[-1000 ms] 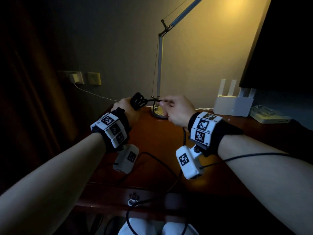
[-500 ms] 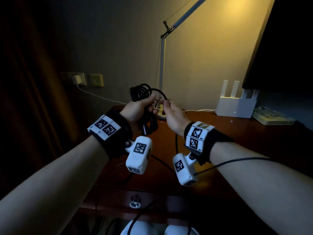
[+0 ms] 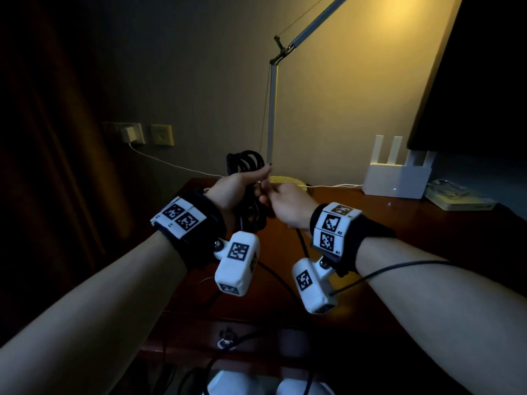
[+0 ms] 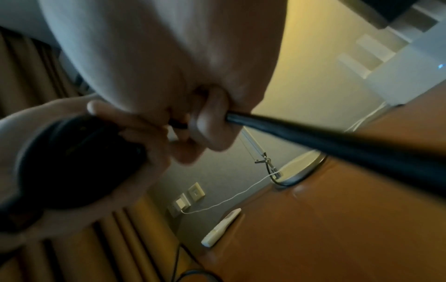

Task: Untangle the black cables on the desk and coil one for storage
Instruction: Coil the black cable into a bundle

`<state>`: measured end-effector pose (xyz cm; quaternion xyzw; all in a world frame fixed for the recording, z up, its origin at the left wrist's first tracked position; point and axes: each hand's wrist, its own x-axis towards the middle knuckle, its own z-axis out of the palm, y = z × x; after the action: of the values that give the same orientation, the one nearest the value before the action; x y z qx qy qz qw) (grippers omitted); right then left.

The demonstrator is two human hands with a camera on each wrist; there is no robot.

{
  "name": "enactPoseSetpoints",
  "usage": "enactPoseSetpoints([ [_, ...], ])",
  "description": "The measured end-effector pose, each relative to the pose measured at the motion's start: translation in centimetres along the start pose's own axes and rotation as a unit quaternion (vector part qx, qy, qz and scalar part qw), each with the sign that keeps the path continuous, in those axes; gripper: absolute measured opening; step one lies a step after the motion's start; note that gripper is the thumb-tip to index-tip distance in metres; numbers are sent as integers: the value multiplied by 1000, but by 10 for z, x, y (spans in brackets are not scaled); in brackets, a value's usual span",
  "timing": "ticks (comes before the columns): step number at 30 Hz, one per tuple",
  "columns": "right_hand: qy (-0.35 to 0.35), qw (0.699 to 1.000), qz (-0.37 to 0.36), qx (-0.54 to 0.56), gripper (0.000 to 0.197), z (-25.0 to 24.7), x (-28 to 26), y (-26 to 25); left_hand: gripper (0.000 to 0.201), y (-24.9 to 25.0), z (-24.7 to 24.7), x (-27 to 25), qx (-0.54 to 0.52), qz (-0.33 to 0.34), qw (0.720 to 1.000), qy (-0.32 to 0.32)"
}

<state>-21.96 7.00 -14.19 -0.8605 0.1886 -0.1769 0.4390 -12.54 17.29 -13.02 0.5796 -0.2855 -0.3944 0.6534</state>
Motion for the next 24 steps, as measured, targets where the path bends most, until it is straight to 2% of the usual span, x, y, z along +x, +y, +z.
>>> enactPoseSetpoints([
  [4, -67, 996, 59, -7, 43, 2, -5, -4, 38, 4, -1, 3, 78, -23, 996, 43],
  [8, -88, 992, 79, 43, 38, 3, -6, -4, 46, 12, -3, 8, 85, -13, 990, 112],
  [12, -108, 988, 101, 53, 35, 3, -4, 9, 33, 18, -8, 5, -27, 3, 988, 153],
  [14, -94, 987, 113, 70, 30, 1, -7, 17, 31, 21, -11, 6, -110, 21, 984, 141],
  [16, -83, 987, 120, 72, 37, 1, -9, 21, 32, 22, -11, 8, -180, 42, 975, 125],
  [18, -93, 988, 121, 27, 38, 5, -8, 21, 35, 24, -4, 6, -217, 63, 964, 140],
  [20, -116, 987, 107, -21, 30, 10, -10, 16, 38, 26, 7, 3, -212, 94, 952, 199],
  [22, -148, 983, 103, -39, 20, 12, -11, 10, 40, 28, 15, 3, -140, 127, 939, 286],
  [24, -188, 975, 108, -49, 24, 12, -12, 8, 36, 29, 13, 6, -53, 165, 921, 348],
])
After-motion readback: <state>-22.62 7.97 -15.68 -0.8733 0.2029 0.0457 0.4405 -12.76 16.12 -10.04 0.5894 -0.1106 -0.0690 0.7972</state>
